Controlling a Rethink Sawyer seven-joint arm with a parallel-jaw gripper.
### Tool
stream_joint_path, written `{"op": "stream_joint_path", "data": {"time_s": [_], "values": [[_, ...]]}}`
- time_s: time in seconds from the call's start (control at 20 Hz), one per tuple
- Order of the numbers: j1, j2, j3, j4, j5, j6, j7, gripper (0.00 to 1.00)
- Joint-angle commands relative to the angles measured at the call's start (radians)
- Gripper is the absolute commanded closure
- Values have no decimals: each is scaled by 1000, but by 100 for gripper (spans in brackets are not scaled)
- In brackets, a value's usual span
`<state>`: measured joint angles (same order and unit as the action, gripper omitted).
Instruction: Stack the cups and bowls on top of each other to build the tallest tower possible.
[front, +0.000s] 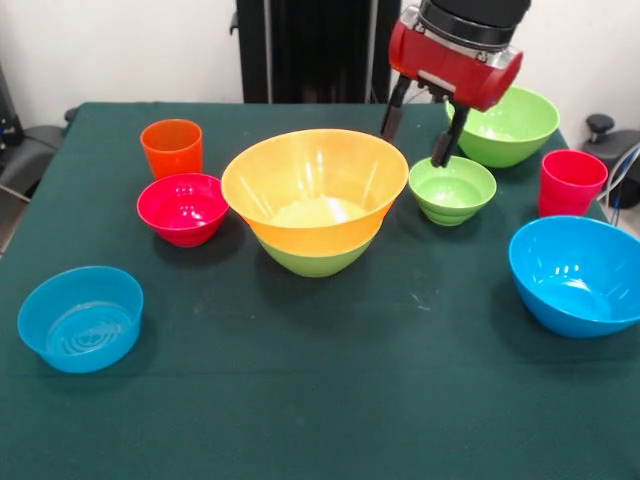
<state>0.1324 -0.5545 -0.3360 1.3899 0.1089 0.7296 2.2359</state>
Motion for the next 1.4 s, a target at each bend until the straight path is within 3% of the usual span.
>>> {"op": "stream_joint_path", "data": {"time_s": [0.05, 0.2, 0.5, 0.85, 1.1, 1.25, 1.4], "values": [[-23, -24, 58, 22, -116, -30, -70, 0], [-44, -18, 69, 51, -113, -81, -50, 0], [-136, -138, 99, 223, -146, -167, -128, 0], [-322, -267, 190, 347, -210, -152, -319, 0], [-496, -316, 353, 472, -240, -196, -429, 0], [-541, -294, 408, 510, -272, -245, -388, 0], [-530, -287, 397, 512, -328, -304, -311, 0]]}}
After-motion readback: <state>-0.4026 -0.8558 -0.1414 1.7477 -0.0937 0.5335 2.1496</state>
